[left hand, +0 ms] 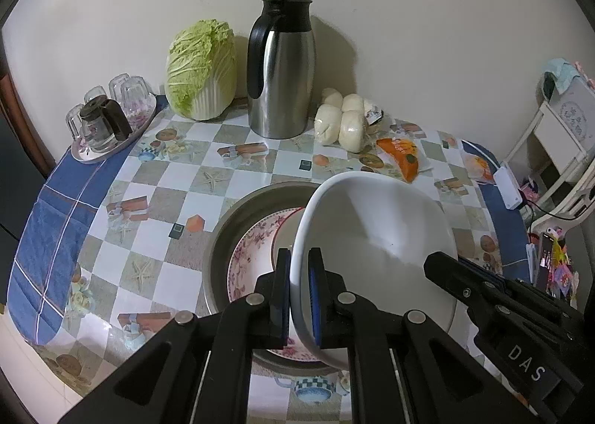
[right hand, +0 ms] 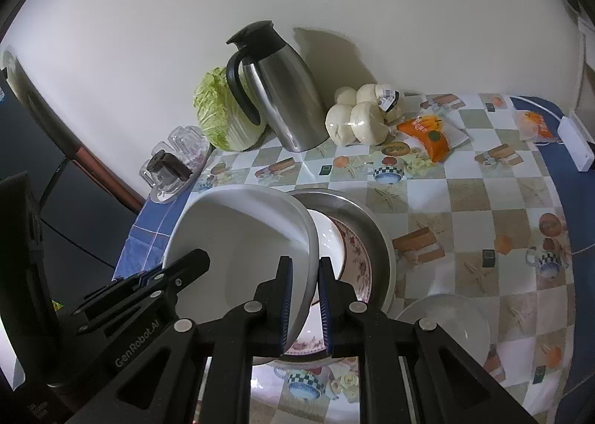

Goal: Organize plates and bowls
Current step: 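Carry the white square bowl with both tools over the red-rimmed bowl, then lower the square bowl into the red-rimmed bowl and open both tools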

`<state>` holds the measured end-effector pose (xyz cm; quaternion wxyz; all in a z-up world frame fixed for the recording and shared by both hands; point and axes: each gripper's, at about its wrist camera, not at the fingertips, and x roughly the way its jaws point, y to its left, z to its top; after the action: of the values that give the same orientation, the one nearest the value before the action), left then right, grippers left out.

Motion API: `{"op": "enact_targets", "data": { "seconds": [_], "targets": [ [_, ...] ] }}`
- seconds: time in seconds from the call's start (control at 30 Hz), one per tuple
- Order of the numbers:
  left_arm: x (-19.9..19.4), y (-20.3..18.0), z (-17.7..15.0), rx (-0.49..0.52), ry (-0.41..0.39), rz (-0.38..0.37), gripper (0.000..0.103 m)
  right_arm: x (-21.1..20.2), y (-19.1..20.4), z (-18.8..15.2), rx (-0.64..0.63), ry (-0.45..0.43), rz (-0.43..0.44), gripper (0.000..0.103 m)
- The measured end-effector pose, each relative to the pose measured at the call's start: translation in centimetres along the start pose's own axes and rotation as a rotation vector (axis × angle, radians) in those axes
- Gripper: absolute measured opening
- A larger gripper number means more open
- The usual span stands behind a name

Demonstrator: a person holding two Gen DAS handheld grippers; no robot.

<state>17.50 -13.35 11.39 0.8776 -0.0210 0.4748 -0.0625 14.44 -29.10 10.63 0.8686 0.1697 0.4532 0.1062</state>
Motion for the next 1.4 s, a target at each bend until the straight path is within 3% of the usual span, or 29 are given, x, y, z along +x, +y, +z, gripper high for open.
{"op": "enact_targets", "data": {
  "seconds": [0.83,1.27,1.33,1.4],
  "targets": [
    [7.2,1.2,0.7,-0.004,0.090,-0.029,0.009,7.0,-1.8,1.4,0.022,0.073,-0.038,0.015],
    [7.9,1.7,0.6,-0.009,0.094,-0.064,0.009,8.4,-2.2,1.5,0.020,0.089,-0.052,0.018],
    [7.8,1.7,0.6,-0.007,0.095,-0.068,0.011,8.4,-2.0,1.4,0.010,0.085,-0.062,0.018],
    [7.4,1.8,0.6,-0.002,0.086,-0.064,0.025,8.1,-1.7,1.4,-0.007,0.074,-0.080,0.018]
  ]
}}
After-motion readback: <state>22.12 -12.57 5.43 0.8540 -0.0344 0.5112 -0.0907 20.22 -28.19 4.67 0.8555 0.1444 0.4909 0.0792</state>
